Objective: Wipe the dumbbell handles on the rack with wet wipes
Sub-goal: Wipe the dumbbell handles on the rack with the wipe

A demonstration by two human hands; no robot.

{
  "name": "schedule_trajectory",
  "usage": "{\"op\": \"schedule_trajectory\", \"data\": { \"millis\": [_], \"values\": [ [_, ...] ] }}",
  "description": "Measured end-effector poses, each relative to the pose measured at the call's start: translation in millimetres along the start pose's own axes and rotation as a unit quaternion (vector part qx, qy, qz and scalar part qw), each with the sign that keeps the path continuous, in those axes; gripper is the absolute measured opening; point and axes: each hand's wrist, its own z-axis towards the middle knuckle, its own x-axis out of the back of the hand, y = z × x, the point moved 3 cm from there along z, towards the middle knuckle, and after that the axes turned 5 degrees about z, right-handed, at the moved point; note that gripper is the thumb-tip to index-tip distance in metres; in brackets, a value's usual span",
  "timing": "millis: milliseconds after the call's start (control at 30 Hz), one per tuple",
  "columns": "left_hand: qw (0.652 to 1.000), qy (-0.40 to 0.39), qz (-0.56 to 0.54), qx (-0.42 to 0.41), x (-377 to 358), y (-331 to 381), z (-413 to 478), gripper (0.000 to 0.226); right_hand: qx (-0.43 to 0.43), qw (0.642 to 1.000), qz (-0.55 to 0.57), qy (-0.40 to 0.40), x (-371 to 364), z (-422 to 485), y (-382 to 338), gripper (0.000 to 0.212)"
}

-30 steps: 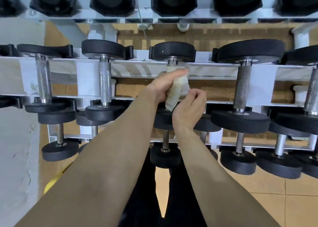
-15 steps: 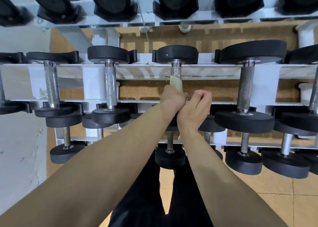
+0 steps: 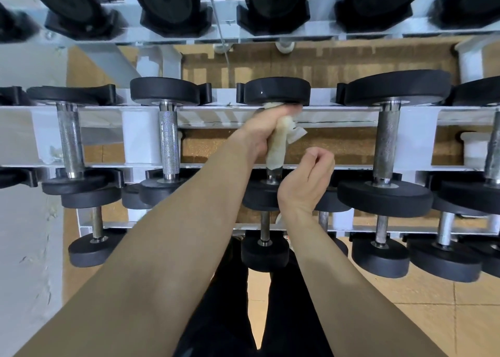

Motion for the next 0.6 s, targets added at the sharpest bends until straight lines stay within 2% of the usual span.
{"op": "schedule_trajectory", "data": {
  "millis": [133,200,300,367,433,533,600],
  "values": [
    [0.994,0.054,0.028,-0.087,2,-16,1,0.017,-0.006,1.000,-0.009,-0.006,0,1,1,0.018],
    [0.989,0.086,0.066,-0.096,0,-21,-5,0.011,-0.005,1.000,-0.014,-0.006,-1,1,1,0.019],
    [0.980,0.131,0.140,-0.050,-6,-30,-15,0.023,-0.003,1.000,-0.010,-0.002,0,0,0,0.020],
    [0.975,0.146,0.166,-0.027,-4,-43,-15,0.039,-0.004,1.000,-0.002,0.002,1,1,1,0.022],
    [0.974,0.133,0.182,-0.006,-2,-52,-13,0.044,-0.005,1.000,0.002,0.004,1,2,2,0.025],
    [0.981,0.109,0.156,0.026,0,-47,-10,0.029,-0.005,1.000,0.006,0.003,1,3,1,0.028],
    [0.990,0.059,0.119,0.049,2,-42,-7,0.021,-0.004,1.000,0.004,-0.001,1,2,1,0.025]
  ]
}}
